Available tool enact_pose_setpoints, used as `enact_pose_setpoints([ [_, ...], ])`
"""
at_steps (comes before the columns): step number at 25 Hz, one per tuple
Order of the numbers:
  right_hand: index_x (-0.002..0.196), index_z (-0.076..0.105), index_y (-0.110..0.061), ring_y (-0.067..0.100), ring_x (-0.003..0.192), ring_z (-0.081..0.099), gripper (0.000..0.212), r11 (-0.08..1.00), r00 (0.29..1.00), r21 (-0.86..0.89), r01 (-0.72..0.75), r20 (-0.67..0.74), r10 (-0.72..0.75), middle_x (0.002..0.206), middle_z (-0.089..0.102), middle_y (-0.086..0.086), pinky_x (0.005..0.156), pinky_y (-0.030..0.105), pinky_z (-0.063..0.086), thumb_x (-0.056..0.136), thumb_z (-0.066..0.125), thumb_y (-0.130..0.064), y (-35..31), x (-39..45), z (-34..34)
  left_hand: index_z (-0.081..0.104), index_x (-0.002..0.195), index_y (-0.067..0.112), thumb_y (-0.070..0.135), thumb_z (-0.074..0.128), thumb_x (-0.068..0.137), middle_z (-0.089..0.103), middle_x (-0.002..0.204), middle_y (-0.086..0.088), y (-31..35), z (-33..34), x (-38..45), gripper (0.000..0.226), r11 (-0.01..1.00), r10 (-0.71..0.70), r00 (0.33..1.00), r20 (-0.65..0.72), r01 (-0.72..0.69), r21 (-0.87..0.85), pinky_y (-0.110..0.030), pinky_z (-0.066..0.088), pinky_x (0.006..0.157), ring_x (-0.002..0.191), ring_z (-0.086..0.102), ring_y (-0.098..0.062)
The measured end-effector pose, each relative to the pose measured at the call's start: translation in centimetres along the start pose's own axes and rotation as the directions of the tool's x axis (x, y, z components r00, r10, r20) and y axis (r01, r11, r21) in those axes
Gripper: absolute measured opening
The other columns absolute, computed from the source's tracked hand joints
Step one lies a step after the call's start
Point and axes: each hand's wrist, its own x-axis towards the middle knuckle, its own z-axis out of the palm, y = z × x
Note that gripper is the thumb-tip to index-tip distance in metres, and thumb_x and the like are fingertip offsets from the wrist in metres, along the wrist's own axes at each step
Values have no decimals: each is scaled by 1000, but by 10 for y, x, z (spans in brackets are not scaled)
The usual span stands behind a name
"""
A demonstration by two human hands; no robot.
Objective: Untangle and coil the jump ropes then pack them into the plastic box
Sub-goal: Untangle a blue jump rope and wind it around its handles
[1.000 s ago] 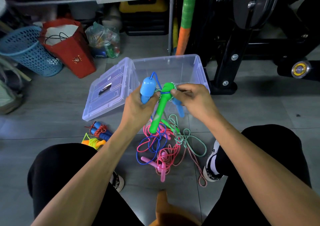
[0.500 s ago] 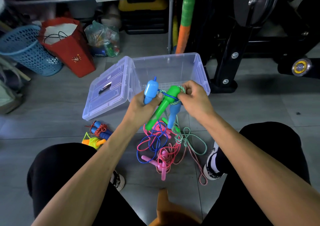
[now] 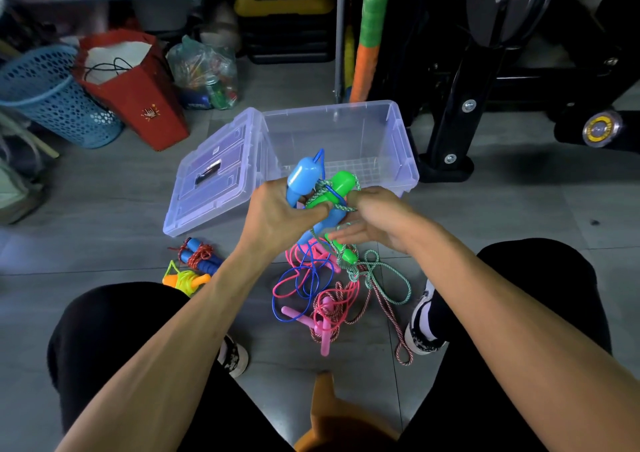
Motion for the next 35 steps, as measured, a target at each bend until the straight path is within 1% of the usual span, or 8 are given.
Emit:
enact_pose_setpoints([
  [3, 96, 60, 0, 31, 81, 68, 27, 968, 999, 247, 39, 13, -44, 89, 67, 20, 82, 42, 59, 89, 38, 14, -3, 3, -4, 59, 69, 8, 22, 82, 71, 53, 58, 3, 1, 1, 0, 27, 994, -84, 995, 61, 88, -68, -21, 39, 51, 50, 43, -9],
  [10, 73, 57, 5, 20, 66, 47, 21, 980, 988, 158, 124, -108, -107, 73, 48, 13, 52, 25, 39, 68, 41, 17, 3, -5, -9, 57, 67, 9, 27, 80, 74, 44, 56, -3, 0, -7, 5, 30, 971, -193, 958, 213, 217, -100, -20, 34, 46, 49, 37, -14],
  [12, 67, 61, -1, 20, 68, 48, 29, 969, 979, 183, 169, -145, -143, 71, 52, 11, 59, 27, 42, 71, 40, 19, 2, -3, -10, 54, 66, 11, 27, 79, 75, 43, 53, 0, 0, -9, 7, 30, 962, -216, 953, 212, 244, -119, -16, 33, 42, 45, 37, -12],
  [15, 95, 67, 10, 26, 83, 56, 33, 952, 968, 213, 221, -164, -188, 91, 63, 23, 90, 42, 51, 72, 45, 18, -1, 0, -5, 57, 74, 8, 18, 73, 80, 48, 46, 8, 2, -13, 7, 20, 948, -183, 926, 329, 255, -188, -19, 32, 43, 39, 36, -8],
  [19, 99, 70, 2, 26, 86, 57, 30, 936, 951, 177, 305, -107, -290, 93, 63, 20, 81, 35, 49, 79, 51, 15, -2, -4, 0, 60, 98, 8, 18, 58, 66, 62, 61, -2, 1, -11, 4, 33, 761, -58, 860, 507, 367, -535, -18, 23, 36, 35, 32, -7],
  [23, 100, 71, -9, 13, 77, 66, 30, 926, 924, 57, 373, -116, -365, 86, 71, 4, 75, 23, 53, 79, 61, 11, -3, -7, 4, 64, 110, 12, 45, 62, 74, 57, 70, -10, -4, -9, 12, 48, 619, -134, 829, 543, 498, -607, -17, 22, 37, 38, 25, -12],
  [29, 89, 73, -10, 11, 68, 69, 17, 856, 869, -175, 486, -9, -495, 77, 72, 5, 69, 28, 58, 84, 65, 4, -4, -17, -2, 65, 79, 11, 32, 67, 88, 48, 54, -6, -5, -4, 10, 24, 782, -259, 882, 394, 431, -450, -17, 21, 38, 36, 23, -12],
  [35, 79, 69, -7, 13, 49, 62, 22, 952, 961, -201, 232, -104, -256, 66, 68, 5, 43, 20, 46, 89, 69, -27, -4, -20, -6, 68, 92, 15, 23, 68, 90, 59, 69, -3, -4, -5, 7, 8, 846, -233, 953, 193, 296, -443, -20, 30, 42, 42, 31, -10],
])
